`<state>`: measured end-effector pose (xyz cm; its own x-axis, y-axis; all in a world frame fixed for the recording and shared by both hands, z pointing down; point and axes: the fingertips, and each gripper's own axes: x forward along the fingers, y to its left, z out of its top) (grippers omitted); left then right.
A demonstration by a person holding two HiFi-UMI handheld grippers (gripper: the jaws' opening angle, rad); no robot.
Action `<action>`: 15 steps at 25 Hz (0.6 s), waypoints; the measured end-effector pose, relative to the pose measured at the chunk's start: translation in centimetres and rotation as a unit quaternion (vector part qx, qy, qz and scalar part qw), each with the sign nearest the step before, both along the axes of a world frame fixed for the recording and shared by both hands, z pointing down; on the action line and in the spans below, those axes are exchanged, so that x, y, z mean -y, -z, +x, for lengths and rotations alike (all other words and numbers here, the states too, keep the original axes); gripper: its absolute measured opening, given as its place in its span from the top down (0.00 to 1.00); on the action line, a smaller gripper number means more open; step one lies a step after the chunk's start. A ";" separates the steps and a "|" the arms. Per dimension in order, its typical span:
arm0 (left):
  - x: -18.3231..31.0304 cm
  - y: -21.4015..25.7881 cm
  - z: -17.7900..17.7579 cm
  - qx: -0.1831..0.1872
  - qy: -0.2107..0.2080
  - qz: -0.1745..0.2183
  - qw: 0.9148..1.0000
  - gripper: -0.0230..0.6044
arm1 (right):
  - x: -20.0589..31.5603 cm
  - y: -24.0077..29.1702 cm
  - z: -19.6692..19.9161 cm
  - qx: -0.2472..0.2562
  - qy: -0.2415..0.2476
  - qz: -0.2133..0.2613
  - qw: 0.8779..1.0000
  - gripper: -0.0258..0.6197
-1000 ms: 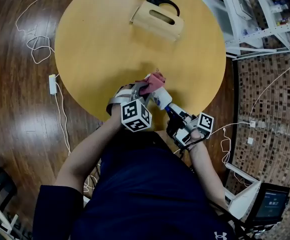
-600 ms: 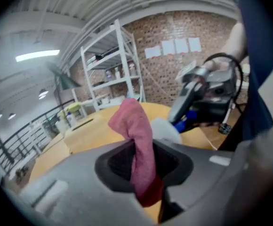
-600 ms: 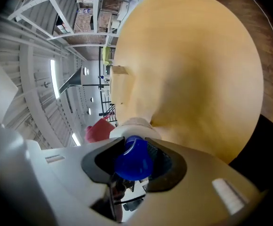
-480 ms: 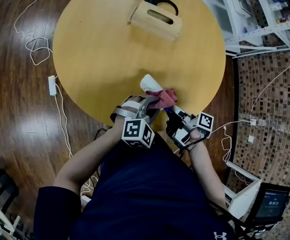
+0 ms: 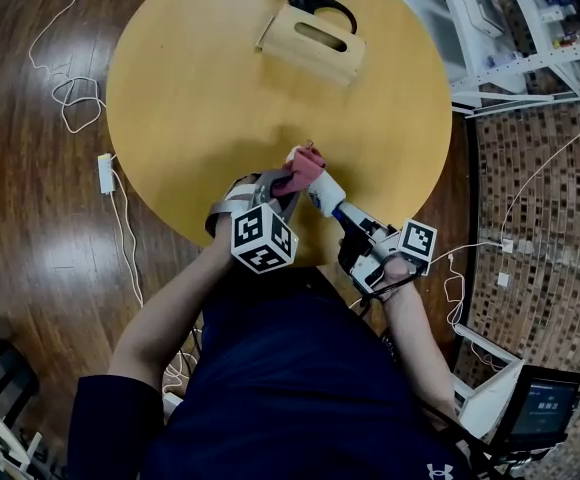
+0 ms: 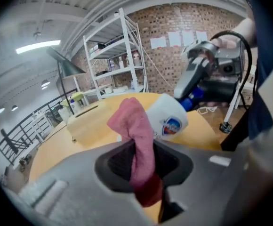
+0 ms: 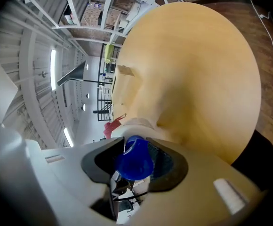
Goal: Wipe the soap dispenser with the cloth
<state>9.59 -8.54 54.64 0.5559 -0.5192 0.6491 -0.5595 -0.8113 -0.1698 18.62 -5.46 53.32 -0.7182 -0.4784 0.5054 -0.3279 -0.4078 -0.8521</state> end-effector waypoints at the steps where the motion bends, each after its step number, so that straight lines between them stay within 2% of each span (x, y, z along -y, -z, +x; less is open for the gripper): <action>1: -0.2 0.7 0.8 -0.009 -0.010 0.008 1.000 0.82 | 0.1 0.3 -0.5 0.003 0.006 0.008 1.000 0.73; 4: -0.3 1.2 2.2 -0.004 -0.035 0.027 0.999 0.82 | 0.4 1.2 -2.0 -0.005 0.045 0.039 0.998 0.67; 6: 0.1 1.0 2.0 0.004 -0.038 0.027 0.999 0.82 | 0.7 1.8 -2.5 -0.063 0.099 0.086 0.989 0.65; 7: 0.3 1.0 1.7 0.004 -0.035 0.025 0.999 0.82 | 0.9 2.3 -2.9 -0.103 0.135 0.117 0.979 0.64; 8: 0.5 0.9 1.4 0.003 -0.031 0.021 0.999 0.82 | 1.2 2.9 -3.4 -0.142 0.176 0.154 0.962 0.63; 9: 0.7 0.8 1.0 0.002 -0.027 0.018 0.999 0.82 | 1.5 3.5 -4.2 -0.179 0.220 0.196 0.939 0.62; 11: 1.1 0.5 0.3 0.003 -0.018 0.012 1.000 0.82 | 2.3 3.8 -5.0 -0.257 0.289 0.259 0.885 0.63; 13: 1.5 0.4 -0.1 0.003 -0.009 0.008 1.000 0.82 | 3.0 3.9 -5.0 -0.319 0.320 0.292 0.843 0.63; 15: 1.9 0.6 -0.2 -0.001 -0.002 0.006 1.000 0.82 | 3.7 4.1 -5.0 -0.361 0.333 0.312 0.813 0.63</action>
<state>9.34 -10.39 54.07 0.5593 -0.5252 0.6414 -0.5566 -0.8113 -0.1789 13.62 -9.18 49.19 -0.5462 -0.4303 0.7187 -0.8061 0.5031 -0.3115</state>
